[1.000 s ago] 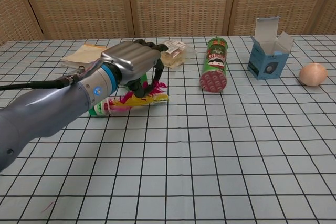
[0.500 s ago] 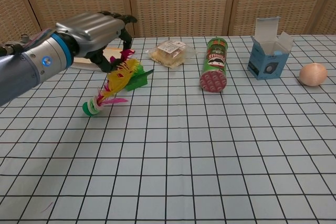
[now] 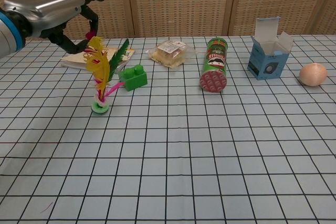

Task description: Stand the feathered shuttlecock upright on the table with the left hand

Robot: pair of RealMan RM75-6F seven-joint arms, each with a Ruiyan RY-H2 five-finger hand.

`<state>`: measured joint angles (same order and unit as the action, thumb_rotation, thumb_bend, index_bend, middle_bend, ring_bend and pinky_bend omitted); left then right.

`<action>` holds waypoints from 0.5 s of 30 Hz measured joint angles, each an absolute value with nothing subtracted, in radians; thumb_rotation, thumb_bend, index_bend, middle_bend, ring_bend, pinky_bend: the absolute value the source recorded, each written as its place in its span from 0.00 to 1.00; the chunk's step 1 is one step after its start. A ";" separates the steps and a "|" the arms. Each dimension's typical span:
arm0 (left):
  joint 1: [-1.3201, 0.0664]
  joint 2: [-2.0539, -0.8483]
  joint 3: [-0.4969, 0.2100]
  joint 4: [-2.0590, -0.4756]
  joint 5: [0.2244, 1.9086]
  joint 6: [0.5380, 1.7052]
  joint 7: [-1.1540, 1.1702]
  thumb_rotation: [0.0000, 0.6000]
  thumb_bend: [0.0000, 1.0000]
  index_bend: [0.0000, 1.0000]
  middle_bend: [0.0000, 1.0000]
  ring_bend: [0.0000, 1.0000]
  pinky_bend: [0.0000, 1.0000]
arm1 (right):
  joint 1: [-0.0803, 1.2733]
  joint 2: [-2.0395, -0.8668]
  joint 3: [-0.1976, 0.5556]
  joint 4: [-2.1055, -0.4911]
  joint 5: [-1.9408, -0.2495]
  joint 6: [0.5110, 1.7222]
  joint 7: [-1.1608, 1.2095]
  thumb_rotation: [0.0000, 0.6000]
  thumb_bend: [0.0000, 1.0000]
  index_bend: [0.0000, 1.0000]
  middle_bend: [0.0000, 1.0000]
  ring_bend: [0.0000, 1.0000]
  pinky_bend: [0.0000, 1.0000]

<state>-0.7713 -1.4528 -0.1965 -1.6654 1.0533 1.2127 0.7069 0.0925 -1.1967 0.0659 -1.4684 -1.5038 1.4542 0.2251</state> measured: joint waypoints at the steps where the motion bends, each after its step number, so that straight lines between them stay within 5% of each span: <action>1: -0.768 -1.449 -0.196 -1.667 1.056 1.214 0.702 1.00 0.52 0.69 0.00 0.00 0.00 | 0.092 -1.197 0.065 -1.469 -1.505 1.455 0.225 1.00 0.06 0.09 0.00 0.00 0.00; 15: -0.724 -1.397 -0.183 -1.662 1.103 1.221 0.605 1.00 0.52 0.69 0.00 0.00 0.00 | 0.091 -1.198 0.061 -1.473 -1.514 1.462 0.212 1.00 0.05 0.09 0.00 0.00 0.00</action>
